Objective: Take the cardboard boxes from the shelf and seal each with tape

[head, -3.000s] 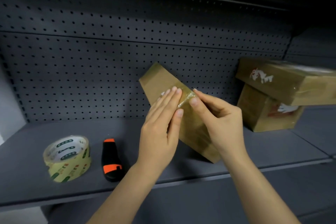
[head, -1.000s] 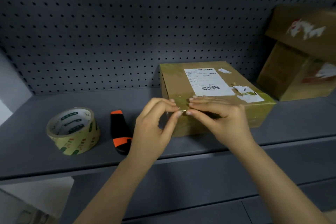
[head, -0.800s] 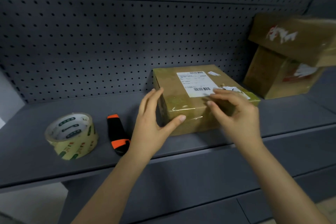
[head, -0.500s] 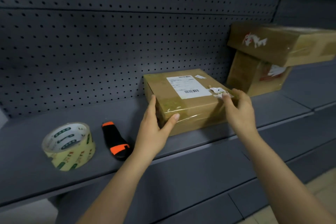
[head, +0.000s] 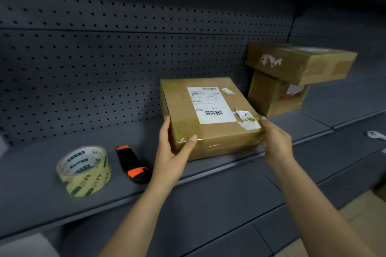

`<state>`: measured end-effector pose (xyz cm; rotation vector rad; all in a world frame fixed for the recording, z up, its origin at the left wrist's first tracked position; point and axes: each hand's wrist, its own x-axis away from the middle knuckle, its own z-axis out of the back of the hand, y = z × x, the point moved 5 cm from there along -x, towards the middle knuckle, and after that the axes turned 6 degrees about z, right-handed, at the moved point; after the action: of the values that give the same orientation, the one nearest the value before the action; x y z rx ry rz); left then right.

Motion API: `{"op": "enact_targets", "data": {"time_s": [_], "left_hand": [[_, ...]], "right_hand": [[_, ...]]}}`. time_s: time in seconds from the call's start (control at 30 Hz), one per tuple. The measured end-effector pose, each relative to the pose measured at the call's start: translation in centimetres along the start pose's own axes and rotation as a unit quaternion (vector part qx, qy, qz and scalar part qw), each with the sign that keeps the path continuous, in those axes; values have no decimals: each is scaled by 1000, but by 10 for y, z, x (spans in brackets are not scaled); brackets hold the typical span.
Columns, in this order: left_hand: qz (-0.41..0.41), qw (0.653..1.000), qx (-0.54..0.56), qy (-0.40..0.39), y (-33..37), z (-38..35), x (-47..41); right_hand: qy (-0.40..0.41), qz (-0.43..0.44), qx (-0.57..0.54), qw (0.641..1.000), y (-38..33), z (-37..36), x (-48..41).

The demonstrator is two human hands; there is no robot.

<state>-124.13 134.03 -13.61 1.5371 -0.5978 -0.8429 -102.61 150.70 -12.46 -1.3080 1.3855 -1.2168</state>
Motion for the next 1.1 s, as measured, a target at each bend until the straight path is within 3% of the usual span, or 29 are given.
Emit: {"op": "enact_targets", "data": {"time_s": [0.2,0.47,0.6,0.77,0.9,1.03,1.1], "left_hand": [[-84,996,4,32,31,-9,50],[37,985,158,58,56,-48,130],[41,975,191,105,60,-78,170],[18,973,204,111,54,-135,207],[25,984,160,69,55,-143,219],[8,982,32,188,76,-82,213],[-28,982,2,188,88,-47,204]], "right_hand": [[-81,-4,-71,994,2,37,26],[-156,51,-130,978,-43,113,57],[-159,40,-90,982,-45,150,72],[-307,-37,-82,948,-24,150,131],[-313,-33,-140,939,-26,146,151],[-260,-4,-125,957,-45,160,152],[-240,6,-101,965,-52,168,148]]}}
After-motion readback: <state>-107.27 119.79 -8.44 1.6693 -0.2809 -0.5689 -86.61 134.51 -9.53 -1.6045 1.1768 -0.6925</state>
